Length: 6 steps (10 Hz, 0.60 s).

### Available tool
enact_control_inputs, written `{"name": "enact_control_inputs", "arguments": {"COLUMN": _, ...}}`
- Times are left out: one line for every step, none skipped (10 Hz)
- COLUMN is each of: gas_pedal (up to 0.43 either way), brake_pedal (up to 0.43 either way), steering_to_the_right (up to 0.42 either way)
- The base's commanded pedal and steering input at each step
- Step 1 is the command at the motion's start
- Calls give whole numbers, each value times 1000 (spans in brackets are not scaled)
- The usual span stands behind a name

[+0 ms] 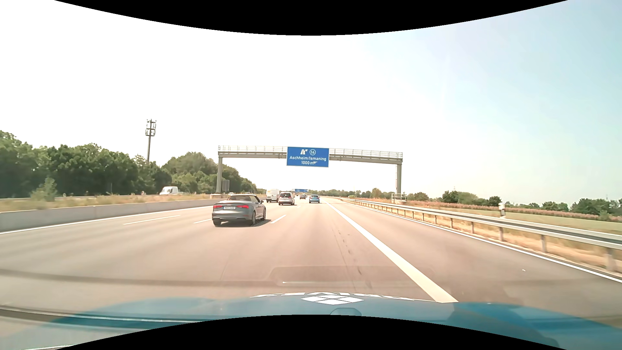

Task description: Follow the waypoints while adhering to traffic rules and regulations

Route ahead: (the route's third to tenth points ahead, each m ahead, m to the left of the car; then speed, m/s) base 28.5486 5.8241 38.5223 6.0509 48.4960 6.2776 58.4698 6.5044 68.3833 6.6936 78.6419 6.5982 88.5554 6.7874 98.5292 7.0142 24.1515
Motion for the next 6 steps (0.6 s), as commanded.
{"name": "enact_control_inputs", "arguments": {"gas_pedal": 319, "brake_pedal": 0, "steering_to_the_right": -2}}
{"name": "enact_control_inputs", "arguments": {"gas_pedal": 319, "brake_pedal": 0, "steering_to_the_right": -2}}
{"name": "enact_control_inputs", "arguments": {"gas_pedal": 319, "brake_pedal": 0, "steering_to_the_right": -2}}
{"name": "enact_control_inputs", "arguments": {"gas_pedal": 319, "brake_pedal": 0, "steering_to_the_right": -2}}
{"name": "enact_control_inputs", "arguments": {"gas_pedal": 319, "brake_pedal": 0, "steering_to_the_right": -2}}
{"name": "enact_control_inputs", "arguments": {"gas_pedal": 319, "brake_pedal": 0, "steering_to_the_right": -2}}
